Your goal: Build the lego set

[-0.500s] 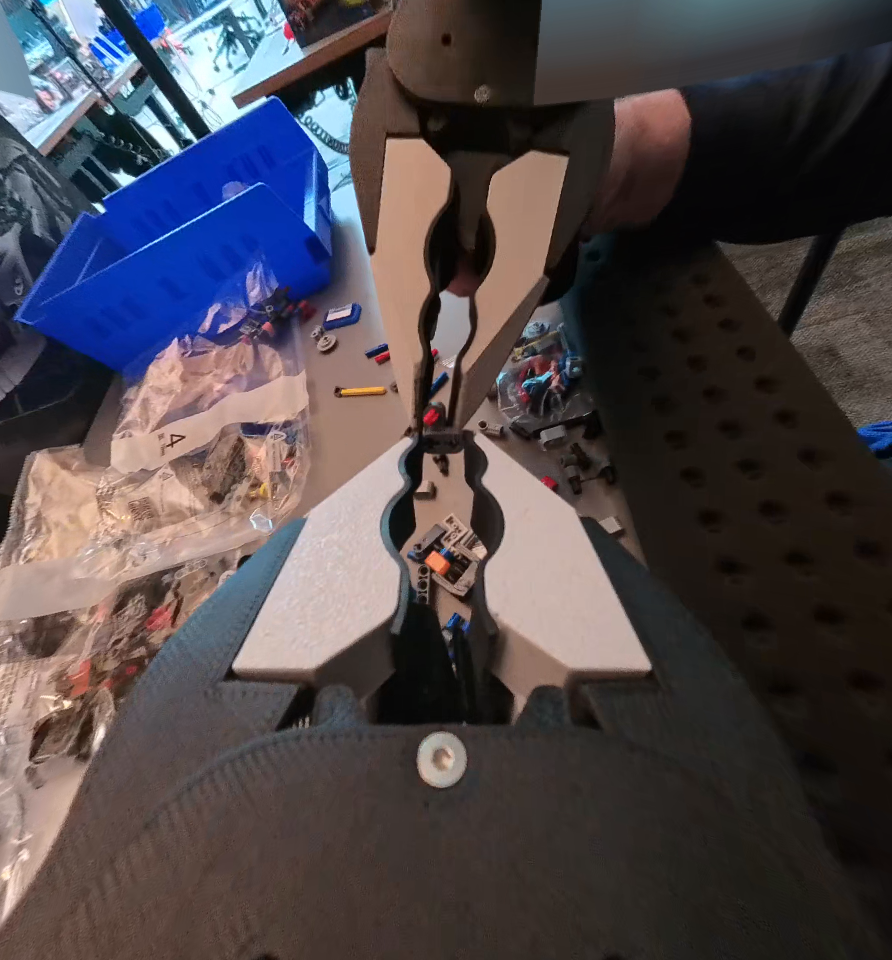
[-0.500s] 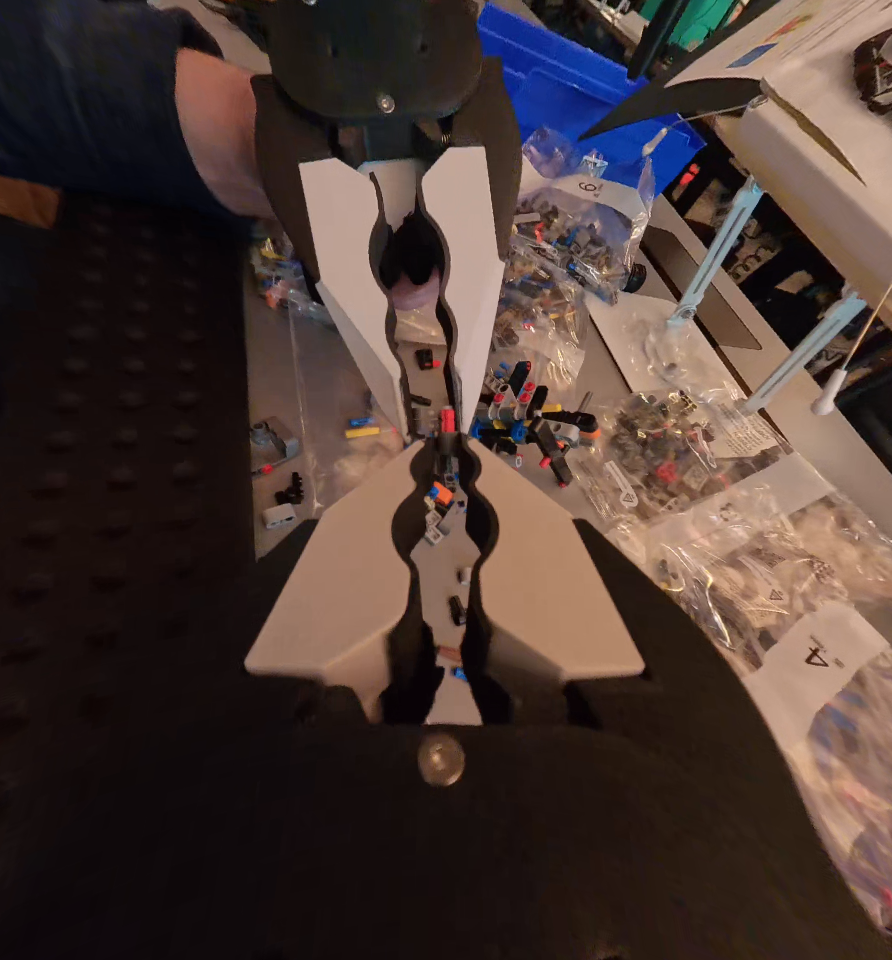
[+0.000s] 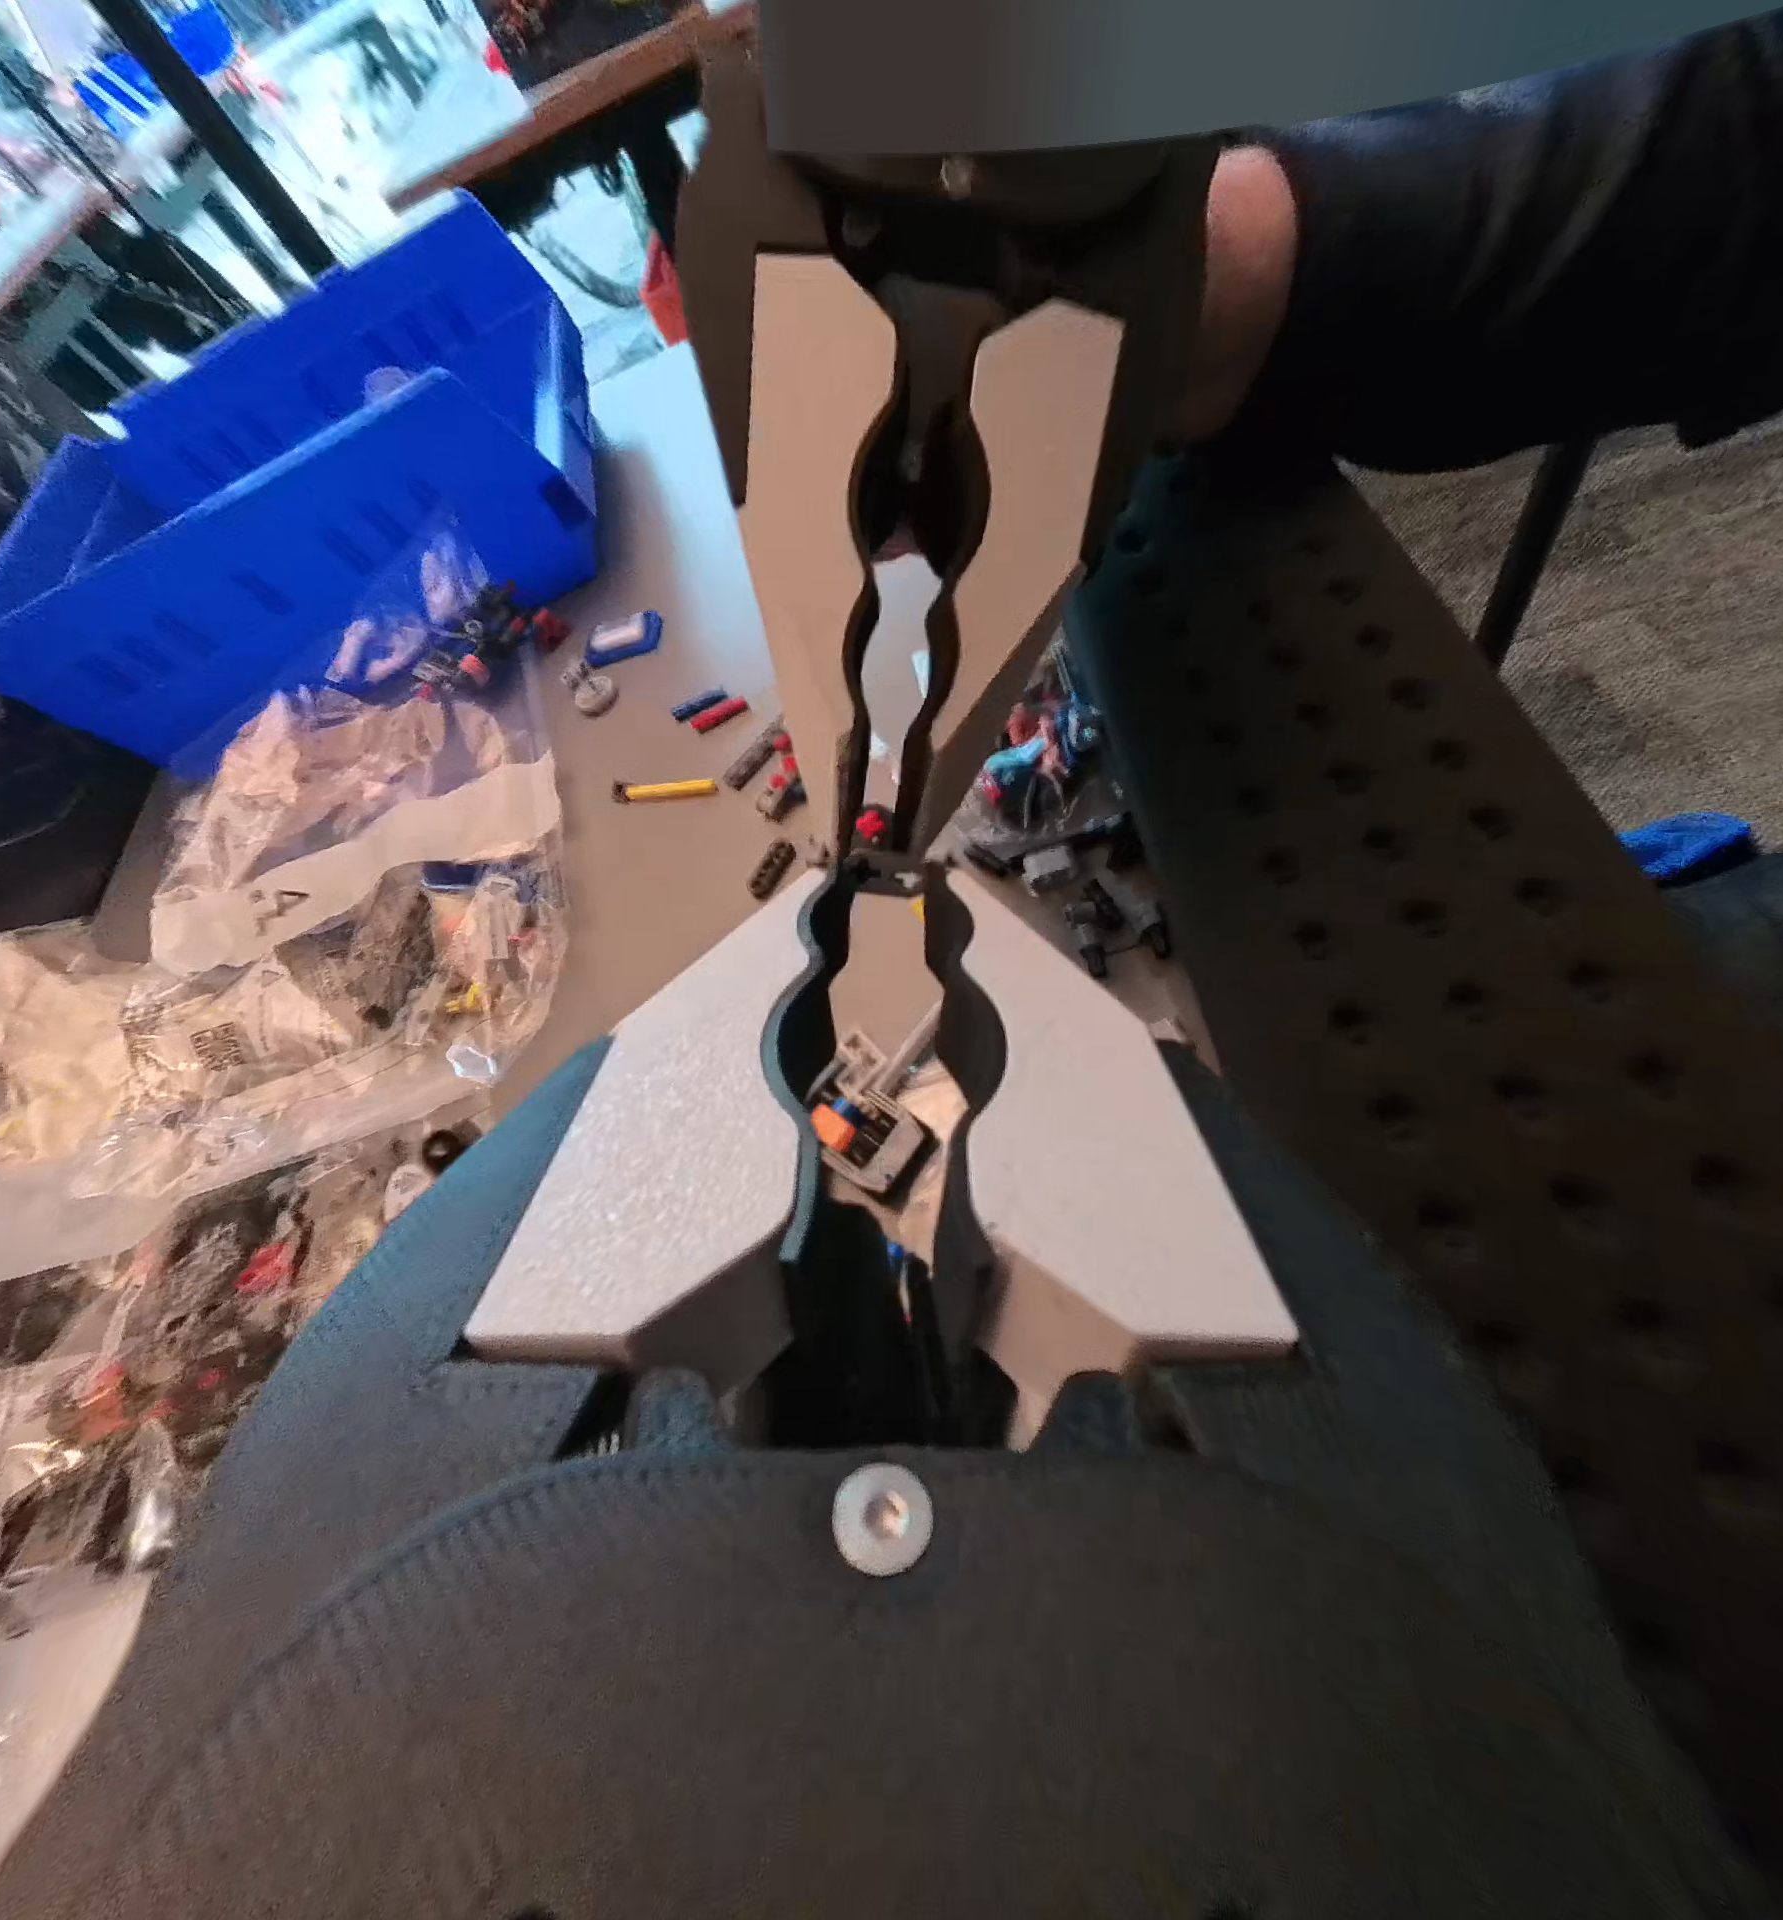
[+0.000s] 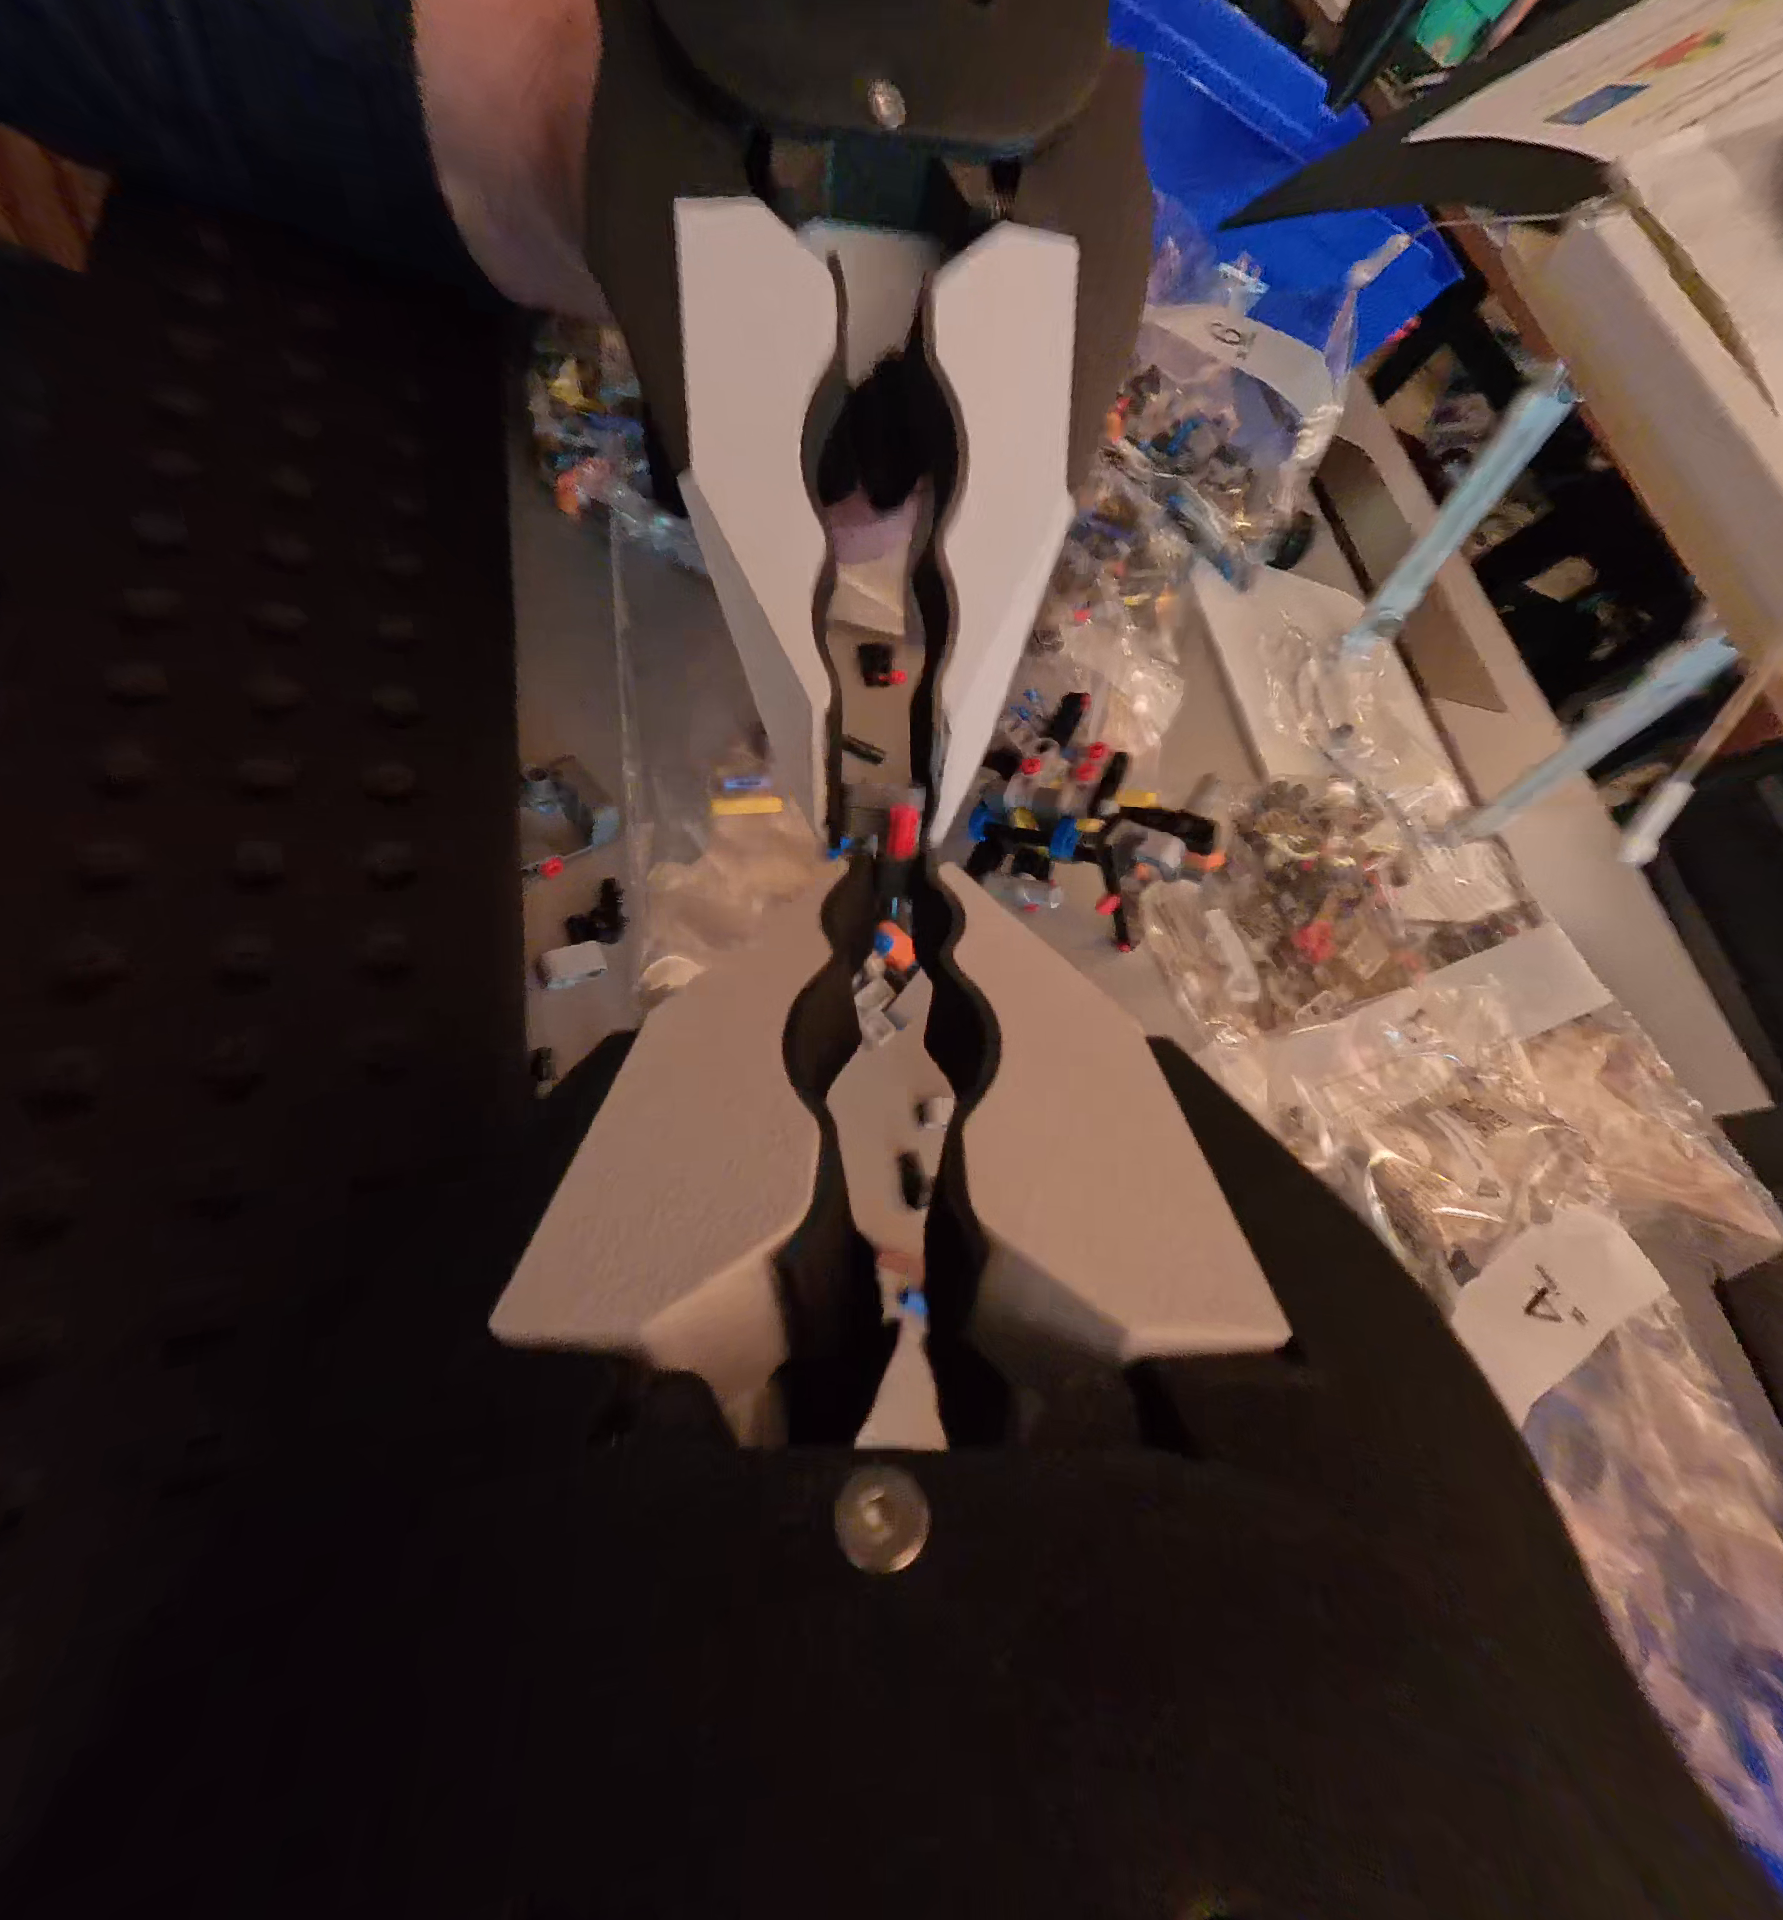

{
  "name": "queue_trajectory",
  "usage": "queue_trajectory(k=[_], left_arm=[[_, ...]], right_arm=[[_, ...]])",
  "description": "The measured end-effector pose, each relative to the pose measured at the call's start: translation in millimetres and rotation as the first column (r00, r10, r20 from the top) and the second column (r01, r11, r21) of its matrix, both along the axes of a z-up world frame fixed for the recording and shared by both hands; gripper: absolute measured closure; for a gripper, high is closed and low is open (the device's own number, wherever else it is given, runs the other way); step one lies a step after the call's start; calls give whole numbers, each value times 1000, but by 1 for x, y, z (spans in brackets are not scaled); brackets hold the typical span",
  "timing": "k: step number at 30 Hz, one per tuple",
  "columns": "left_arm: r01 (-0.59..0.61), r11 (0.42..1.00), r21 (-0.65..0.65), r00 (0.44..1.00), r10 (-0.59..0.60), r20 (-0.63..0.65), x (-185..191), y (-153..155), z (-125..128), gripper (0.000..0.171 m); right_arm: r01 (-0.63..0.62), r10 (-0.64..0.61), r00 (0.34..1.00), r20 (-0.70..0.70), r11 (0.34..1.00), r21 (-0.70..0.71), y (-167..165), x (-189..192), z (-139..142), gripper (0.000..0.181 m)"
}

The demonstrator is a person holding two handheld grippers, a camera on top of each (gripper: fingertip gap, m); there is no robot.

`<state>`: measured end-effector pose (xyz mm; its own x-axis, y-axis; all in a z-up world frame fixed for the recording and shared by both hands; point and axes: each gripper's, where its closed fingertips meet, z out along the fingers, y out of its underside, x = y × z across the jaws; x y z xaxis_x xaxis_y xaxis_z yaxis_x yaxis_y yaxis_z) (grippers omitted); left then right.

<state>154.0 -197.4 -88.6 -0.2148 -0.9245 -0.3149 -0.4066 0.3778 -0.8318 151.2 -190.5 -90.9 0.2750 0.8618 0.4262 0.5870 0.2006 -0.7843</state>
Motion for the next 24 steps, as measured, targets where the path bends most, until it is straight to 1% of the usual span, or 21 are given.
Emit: queue_trajectory(k=[1,2,3,4,5,6,8,10,12,13,15,17,19,20,22,24], left_arm=[[-4,999,-32,999,5,52,-2,2,11,160],[-26,997,-76,988,37,150,-10,11,32,171],[-49,991,-127,970,77,229,-25,23,54,171],[-83,992,-93,973,101,209,-32,32,51,171],[-69,993,-92,988,81,133,-28,29,33,171],[-42,995,-94,995,50,85,-20,20,19,171],[-59,998,-14,998,59,13,-15,21,6,171],[-60,995,-73,998,62,22,-19,26,7,171],[-68,997,-42,998,68,5,-18,27,2,171],[-63,997,-40,998,63,-14,-15,25,-4,171],[-50,998,-49,998,48,-43,-11,20,-11,160],[-50,996,-71,998,48,-36,-8,19,-11,152],[-36,995,-94,999,35,-18,-5,14,-8,142],[-33,996,-82,999,32,-21,-4,13,-9,139],[-57,998,-35,995,54,-81,-5,18,-20,138],[-49,998,-46,997,46,-65,-5,17,-17,138]], right_arm=[[8,-5,999,-54,999,45,3,3,7,175],[98,-99,995,28,994,47,15,22,-4,174],[97,-97,995,1,995,12,16,27,-5,175],[48,-54,996,-74,996,-75,8,17,2,175],[52,-54,998,-26,994,-93,11,12,-7,175],[55,-49,998,47,991,-118,12,9,-21,175],[15,-10,999,38,990,-138,6,5,-23,175],[21,-23,1000,-12,985,-173,8,10,-20,175],[-13,-2,996,-93,987,-163,6,7,-5,176],[-20,4,995,-99,987,-159,6,7,-3,176],[-18,1,994,-106,988,-154,9,8,-2,169],[-17,6,994,-105,995,-101,9,7,2,169],[0,-8,995,-96,996,-85,10,4,2,165],[5,-11,997,-81,997,-82,11,3,0,165],[23,-28,998,-56,996,-84,15,5,-4,163],[39,-43,998,-39,996,-85,18,9,-8,159]])
